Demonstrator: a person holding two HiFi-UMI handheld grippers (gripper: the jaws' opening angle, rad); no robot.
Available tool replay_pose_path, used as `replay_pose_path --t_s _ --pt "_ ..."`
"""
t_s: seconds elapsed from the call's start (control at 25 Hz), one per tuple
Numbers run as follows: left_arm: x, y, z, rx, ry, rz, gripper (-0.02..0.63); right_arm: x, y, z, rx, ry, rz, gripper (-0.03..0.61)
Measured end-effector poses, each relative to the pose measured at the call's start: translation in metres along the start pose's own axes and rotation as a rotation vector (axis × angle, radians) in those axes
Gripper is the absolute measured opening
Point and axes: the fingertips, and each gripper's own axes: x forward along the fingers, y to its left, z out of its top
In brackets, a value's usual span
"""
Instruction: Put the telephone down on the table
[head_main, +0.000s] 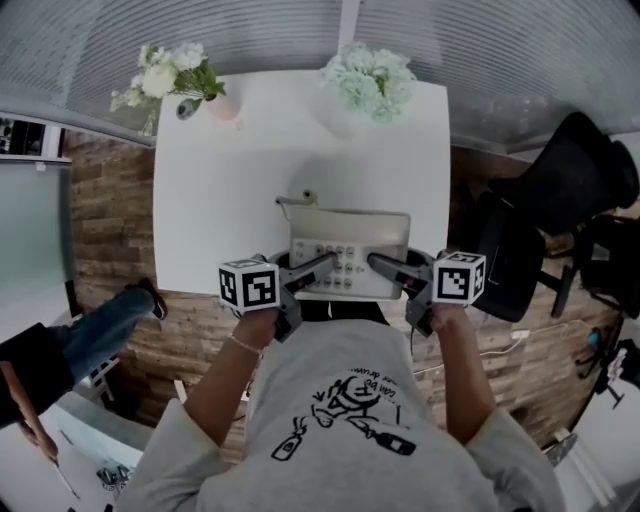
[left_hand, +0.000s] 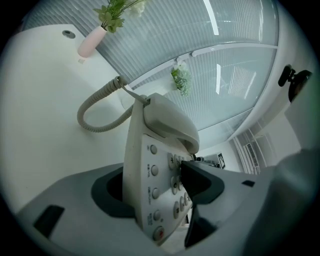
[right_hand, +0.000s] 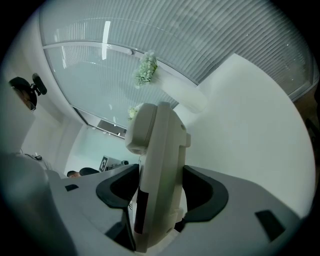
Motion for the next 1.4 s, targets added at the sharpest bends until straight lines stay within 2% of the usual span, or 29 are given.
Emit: replay_pose_path --t_s 0.24,0.92,1.4 --pt "0.008 0.022 -0.001 0.009 0.018 0.03 0.282 0.01 -0.021 -0.005 0.03 0.015 -0.026 0.285" --pt "0.018 0.071 -0.016 0.054 0.053 0.145 0.311 0.034 -0.062 -0.027 0.074 0.066 -0.032 0.285" --pt "0.024 0.098 -0.025 0.048 0.017 0.22 0.326 0.047 -0.087 -0.037 0.11 0.104 -0.044 0.285"
